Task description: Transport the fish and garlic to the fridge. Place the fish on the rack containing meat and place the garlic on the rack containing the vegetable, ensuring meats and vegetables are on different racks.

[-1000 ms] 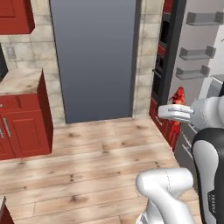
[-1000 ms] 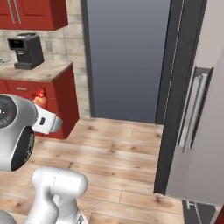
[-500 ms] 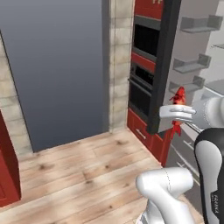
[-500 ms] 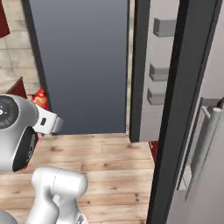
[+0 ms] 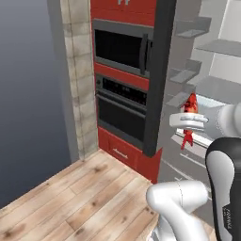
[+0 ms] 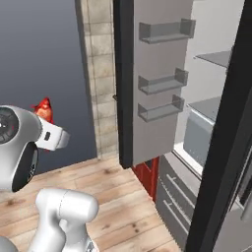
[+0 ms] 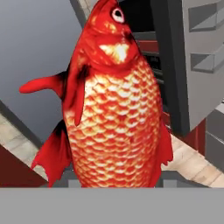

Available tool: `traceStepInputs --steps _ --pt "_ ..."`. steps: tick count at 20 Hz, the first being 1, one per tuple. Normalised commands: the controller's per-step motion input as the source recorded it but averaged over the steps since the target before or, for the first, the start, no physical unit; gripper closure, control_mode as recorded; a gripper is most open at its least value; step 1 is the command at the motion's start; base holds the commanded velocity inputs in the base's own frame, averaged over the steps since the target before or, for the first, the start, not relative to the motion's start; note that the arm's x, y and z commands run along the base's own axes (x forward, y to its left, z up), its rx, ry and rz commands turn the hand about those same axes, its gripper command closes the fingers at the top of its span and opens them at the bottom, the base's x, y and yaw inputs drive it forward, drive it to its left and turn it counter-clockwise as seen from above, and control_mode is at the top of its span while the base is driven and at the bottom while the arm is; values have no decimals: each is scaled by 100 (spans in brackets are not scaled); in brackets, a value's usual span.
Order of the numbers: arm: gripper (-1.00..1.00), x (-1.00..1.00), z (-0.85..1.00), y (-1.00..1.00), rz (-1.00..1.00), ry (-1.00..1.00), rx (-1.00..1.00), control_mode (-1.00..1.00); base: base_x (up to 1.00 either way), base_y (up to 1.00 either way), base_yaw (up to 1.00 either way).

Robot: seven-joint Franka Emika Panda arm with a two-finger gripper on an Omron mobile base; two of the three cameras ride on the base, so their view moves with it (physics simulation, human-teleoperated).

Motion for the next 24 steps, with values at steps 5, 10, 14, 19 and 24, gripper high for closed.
traceStepInputs --steps 5,10,14,19,24 --pt "100 0 0 0 0 0 0 100 0 46 -64" --pt "100 0 0 0 0 0 0 100 26 91 -64" --pt "100 0 0 0 0 0 0 100 58 75 -66" --pt "100 0 0 0 0 0 0 100 -23 -9 -40" --pt "100 0 0 0 0 0 0 100 -29 -15 -21"
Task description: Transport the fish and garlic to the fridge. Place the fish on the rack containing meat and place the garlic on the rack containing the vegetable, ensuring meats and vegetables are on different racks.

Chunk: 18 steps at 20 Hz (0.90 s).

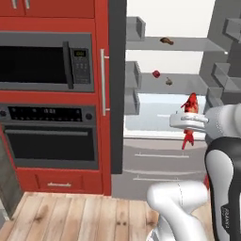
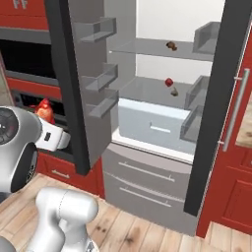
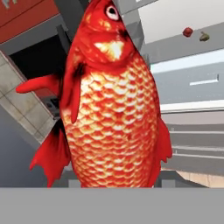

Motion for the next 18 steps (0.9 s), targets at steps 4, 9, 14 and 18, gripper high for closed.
traceStepInputs --steps 4,9,14,18 --pt "100 0 0 0 0 0 0 100 4 -32 -26" --pt "100 0 0 0 0 0 0 100 56 -6 -54" --pt "100 0 0 0 0 0 0 100 88 22 -48" --pt "100 0 0 0 0 0 0 100 96 -1 -10"
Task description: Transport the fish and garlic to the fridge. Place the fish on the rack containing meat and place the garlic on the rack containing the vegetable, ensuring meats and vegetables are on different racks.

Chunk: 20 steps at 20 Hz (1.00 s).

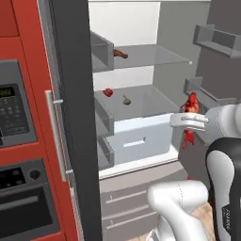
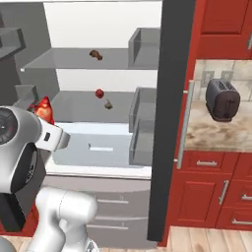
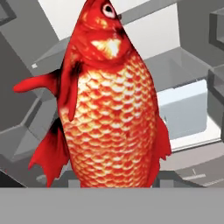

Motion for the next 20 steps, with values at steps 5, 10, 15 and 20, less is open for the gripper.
traceStepInputs --steps 5,10,15,20 --pt "100 0 0 0 0 0 0 100 99 2 -1" --pt "100 0 0 0 0 0 0 100 100 0 2" --pt "100 0 0 0 0 0 0 100 96 -9 20" --pt "100 0 0 0 0 0 0 100 86 -17 30"
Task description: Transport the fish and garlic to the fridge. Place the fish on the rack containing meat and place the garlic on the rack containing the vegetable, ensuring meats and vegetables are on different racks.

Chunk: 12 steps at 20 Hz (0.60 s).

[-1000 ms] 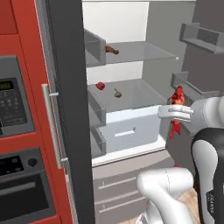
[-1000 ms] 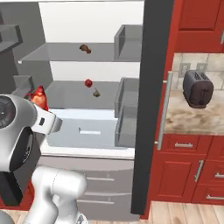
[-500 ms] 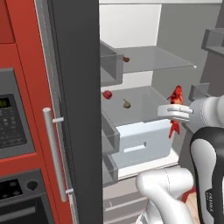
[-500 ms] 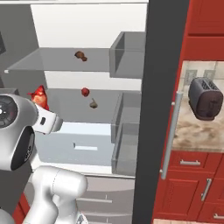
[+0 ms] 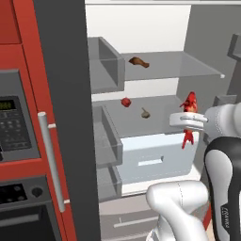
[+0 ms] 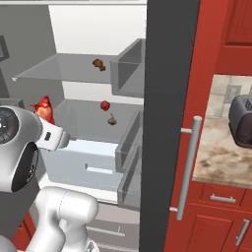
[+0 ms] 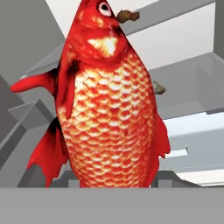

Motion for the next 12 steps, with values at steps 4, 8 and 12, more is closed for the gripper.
traceStepInputs --steps 4,8,12 --pt "100 0 0 0 0 0 0 100 69 -5 14" --pt "100 60 0 0 0 -1 -2 -100 20 0 0" --pt "100 76 0 0 -1 -7 -3 -100 0 0 0"
